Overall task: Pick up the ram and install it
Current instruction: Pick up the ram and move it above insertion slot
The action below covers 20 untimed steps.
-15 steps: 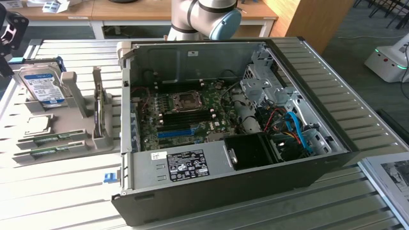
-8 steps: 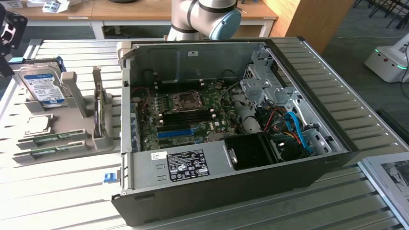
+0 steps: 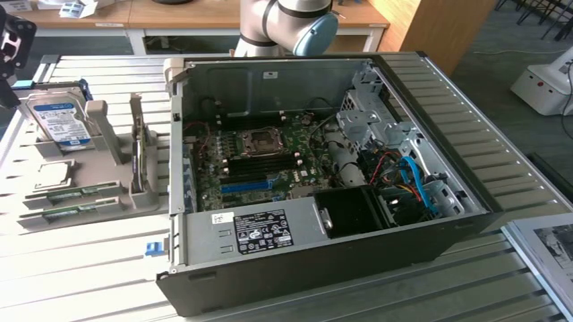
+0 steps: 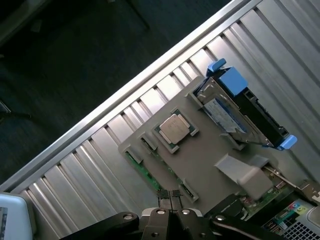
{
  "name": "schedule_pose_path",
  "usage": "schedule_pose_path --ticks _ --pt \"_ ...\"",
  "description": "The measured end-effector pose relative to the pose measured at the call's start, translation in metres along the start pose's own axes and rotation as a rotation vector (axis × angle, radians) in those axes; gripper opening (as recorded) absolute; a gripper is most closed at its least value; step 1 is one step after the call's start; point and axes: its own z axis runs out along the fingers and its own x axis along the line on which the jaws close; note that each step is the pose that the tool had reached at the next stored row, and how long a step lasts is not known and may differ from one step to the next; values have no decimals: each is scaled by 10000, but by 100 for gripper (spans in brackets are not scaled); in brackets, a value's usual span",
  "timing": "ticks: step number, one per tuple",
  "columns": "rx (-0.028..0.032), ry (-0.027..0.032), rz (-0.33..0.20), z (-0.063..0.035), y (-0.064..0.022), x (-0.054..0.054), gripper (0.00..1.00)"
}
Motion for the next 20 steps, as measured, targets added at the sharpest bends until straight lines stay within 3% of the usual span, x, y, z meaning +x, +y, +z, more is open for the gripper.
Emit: schedule_pose_path --ticks 11,20 --pt "69 41 -1099 0 0 0 10" --pt "74 44 -1162 0 0 0 10"
